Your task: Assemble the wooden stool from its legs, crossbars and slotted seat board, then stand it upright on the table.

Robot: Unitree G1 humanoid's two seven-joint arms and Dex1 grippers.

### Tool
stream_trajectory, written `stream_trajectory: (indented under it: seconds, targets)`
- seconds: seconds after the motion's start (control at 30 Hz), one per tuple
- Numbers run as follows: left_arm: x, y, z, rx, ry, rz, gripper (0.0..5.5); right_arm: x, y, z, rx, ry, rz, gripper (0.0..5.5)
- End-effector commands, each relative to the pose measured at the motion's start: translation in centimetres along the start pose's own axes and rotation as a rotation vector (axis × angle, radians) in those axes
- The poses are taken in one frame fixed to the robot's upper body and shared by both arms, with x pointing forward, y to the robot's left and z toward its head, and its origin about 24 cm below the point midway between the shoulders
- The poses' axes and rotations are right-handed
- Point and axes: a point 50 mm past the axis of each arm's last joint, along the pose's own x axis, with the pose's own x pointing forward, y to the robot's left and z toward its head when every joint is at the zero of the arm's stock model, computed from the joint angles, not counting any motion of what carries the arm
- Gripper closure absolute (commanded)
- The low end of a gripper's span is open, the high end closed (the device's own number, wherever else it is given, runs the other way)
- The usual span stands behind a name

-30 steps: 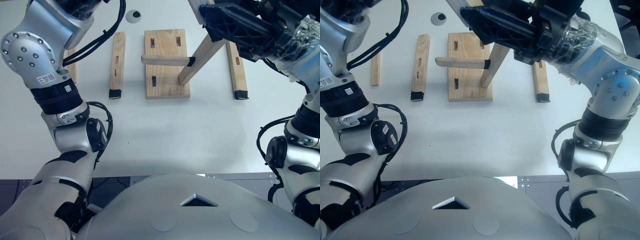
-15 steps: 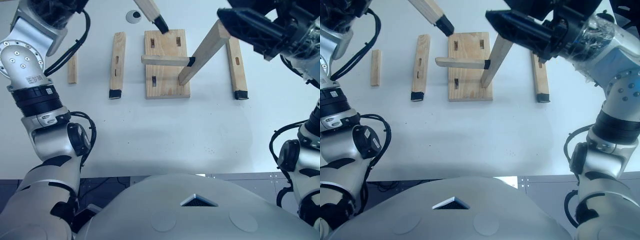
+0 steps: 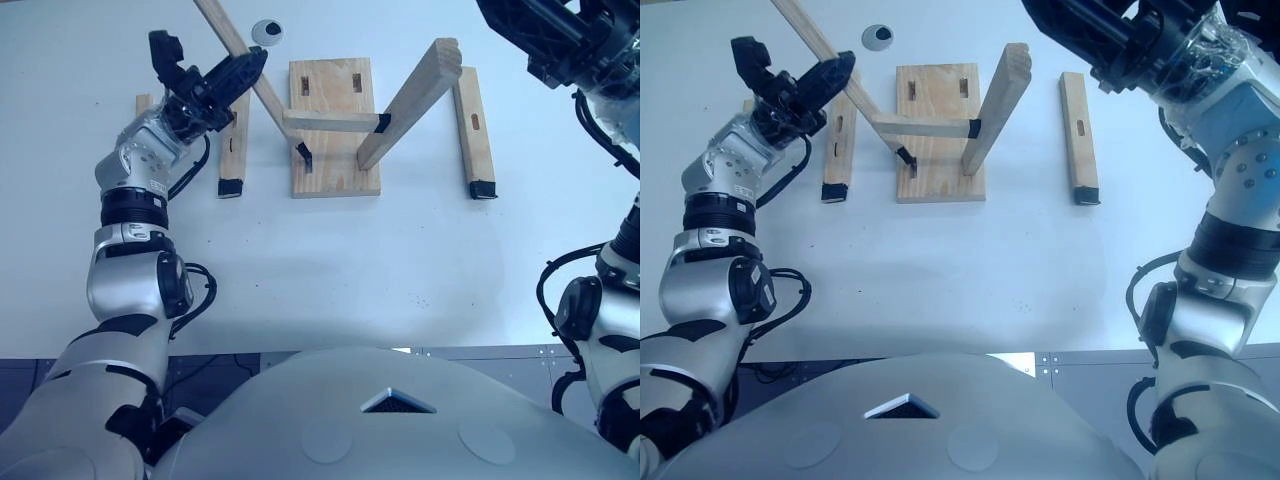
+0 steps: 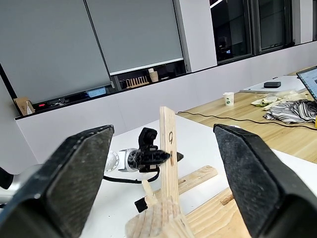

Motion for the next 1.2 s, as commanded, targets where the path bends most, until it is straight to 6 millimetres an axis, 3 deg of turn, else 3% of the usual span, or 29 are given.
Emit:
stream_trajectory:
  seconds: [0.03, 0.27, 0.57, 1.2]
  targets:
    - [-0.1, 0.3, -1.3, 0.015, 0.083, 0.009, 3.48, 0.2, -0.2, 0.1, -0.022, 0.005, -0.007, 1.79]
    - [-0.8, 0.3, -3.4, 0.181, 0.361, -0.057, 3.49, -0.1, -0.5, -0.5, -0.020, 0.012, -0.038, 1.79]
    - [-3.6, 0.1, -1.8, 0.383, 0.728, -0.183, 3.49, -0.4, -0.7, -1.2, -0.029, 0.009, -0.074, 1.79]
    - [-0.5, -1.6, -1.7, 0.543, 0.737, -0.354, 3.49, -0.6, -1.0, -2.1, -0.040, 0.033, -0.097, 1.79]
